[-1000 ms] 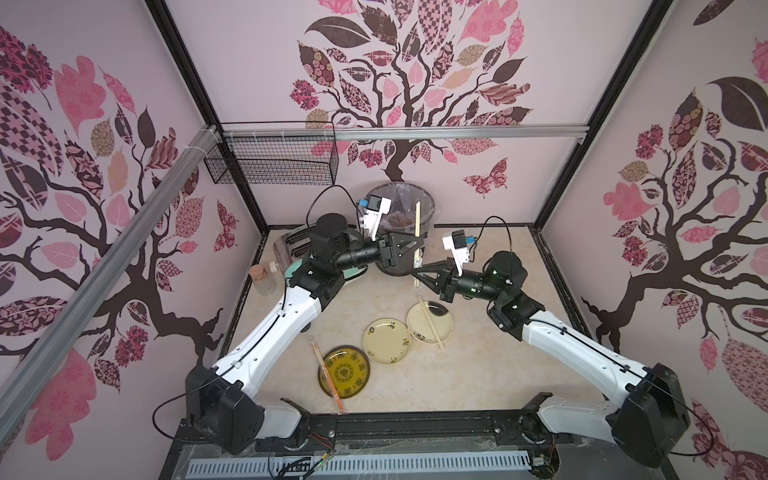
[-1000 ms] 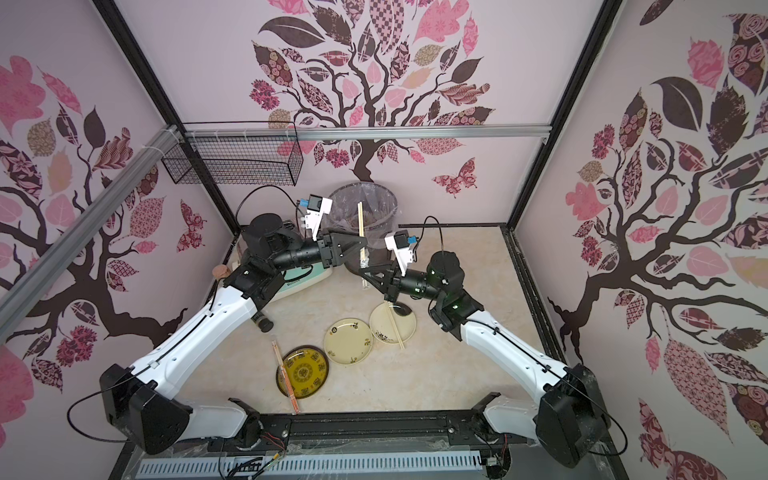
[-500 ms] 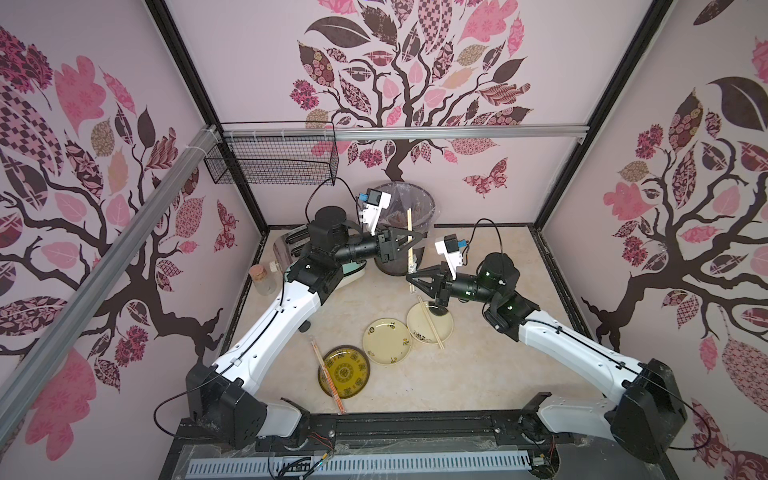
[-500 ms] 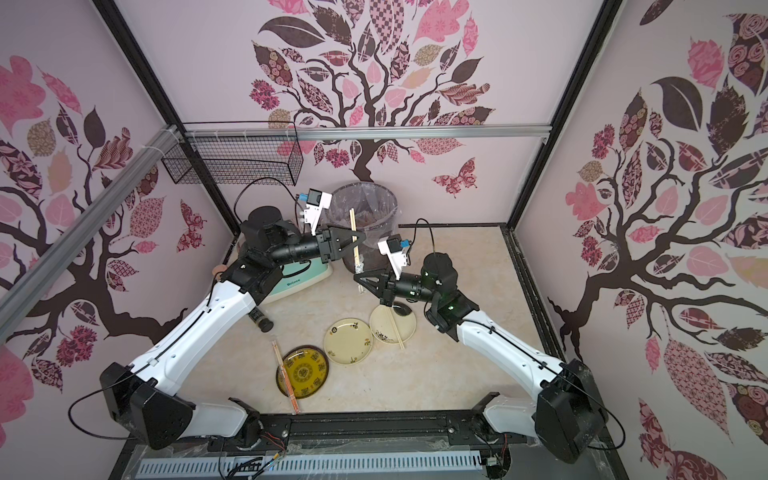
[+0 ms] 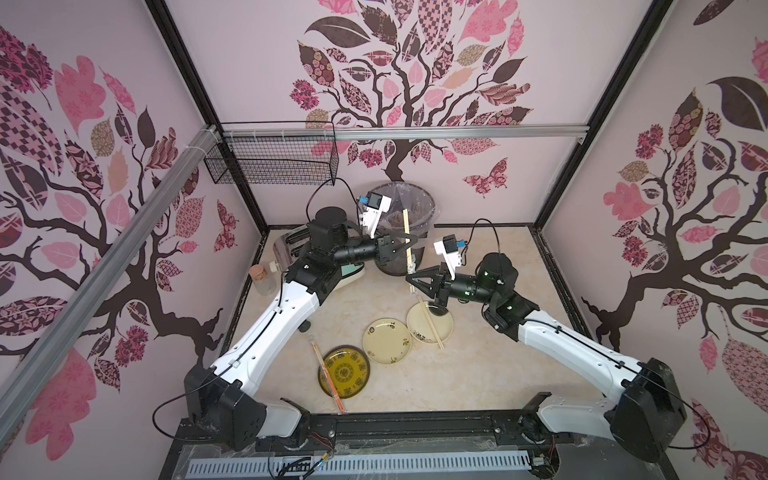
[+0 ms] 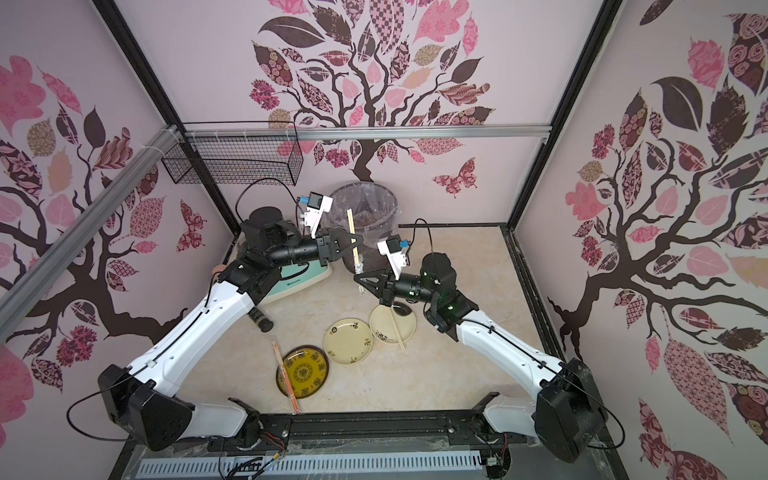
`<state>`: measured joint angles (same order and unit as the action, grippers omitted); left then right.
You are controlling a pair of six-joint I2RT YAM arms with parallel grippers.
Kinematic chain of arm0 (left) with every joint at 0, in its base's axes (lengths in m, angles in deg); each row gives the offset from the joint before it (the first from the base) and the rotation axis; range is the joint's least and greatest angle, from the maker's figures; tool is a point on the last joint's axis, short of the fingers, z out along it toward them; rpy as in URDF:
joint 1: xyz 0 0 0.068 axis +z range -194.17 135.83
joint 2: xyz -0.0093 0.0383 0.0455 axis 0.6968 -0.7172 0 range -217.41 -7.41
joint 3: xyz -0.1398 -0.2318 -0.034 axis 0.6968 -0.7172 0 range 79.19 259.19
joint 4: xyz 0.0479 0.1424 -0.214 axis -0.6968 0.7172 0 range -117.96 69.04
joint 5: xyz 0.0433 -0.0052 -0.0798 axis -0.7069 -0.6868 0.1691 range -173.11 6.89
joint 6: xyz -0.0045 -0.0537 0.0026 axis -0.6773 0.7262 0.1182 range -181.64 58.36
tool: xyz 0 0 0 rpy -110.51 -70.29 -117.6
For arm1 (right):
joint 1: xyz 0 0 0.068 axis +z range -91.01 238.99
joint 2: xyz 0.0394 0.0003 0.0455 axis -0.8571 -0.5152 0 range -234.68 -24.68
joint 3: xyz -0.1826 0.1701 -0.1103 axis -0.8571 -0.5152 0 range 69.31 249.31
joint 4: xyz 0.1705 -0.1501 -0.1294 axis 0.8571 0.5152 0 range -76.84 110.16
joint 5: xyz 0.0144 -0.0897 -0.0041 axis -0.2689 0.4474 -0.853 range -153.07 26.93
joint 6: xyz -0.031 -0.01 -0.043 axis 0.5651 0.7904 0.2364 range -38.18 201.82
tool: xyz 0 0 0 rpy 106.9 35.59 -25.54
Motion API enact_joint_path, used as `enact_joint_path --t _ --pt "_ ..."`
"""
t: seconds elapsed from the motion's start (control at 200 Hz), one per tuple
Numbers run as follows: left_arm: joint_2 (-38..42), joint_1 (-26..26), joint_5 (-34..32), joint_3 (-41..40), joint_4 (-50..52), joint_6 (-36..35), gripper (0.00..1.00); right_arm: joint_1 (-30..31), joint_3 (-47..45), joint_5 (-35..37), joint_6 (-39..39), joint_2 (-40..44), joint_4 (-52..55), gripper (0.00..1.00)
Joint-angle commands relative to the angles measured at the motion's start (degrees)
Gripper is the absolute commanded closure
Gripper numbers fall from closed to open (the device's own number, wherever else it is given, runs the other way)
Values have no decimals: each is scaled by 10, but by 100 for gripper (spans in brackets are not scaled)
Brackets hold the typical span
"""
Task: Remove the packaging of disposable chopsticks
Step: Remove the packet bag from the disposable chopsticks.
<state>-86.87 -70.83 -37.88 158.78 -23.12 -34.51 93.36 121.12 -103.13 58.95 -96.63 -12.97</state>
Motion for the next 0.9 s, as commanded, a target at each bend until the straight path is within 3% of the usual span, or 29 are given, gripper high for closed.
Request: enact_joint_path --t 0.0,0.11,0.23,0.575,0.755,0.81,0.895 --pt "15 0 -18 5 2 1 100 1 4 27 14 1 4 81" --pt "23 4 -47 9 2 -3 100 0 -9 23 16 2 7 66" --pt "23 6 -51 13 -3 -2 100 1 -24 16 13 2 13 65" --pt "20 8 -54 8 -12 3 100 1 -95 -9 -18 15 -1 91" --pt "19 8 -54 8 -12 5 100 1 -116 -5 -20 22 -1 93" --pt "19 8 -53 7 -12 5 100 1 -117 0 -16 26 5 88" --pt "20 8 -52 5 -12 5 100 1 -112 11 -13 33 12 68"
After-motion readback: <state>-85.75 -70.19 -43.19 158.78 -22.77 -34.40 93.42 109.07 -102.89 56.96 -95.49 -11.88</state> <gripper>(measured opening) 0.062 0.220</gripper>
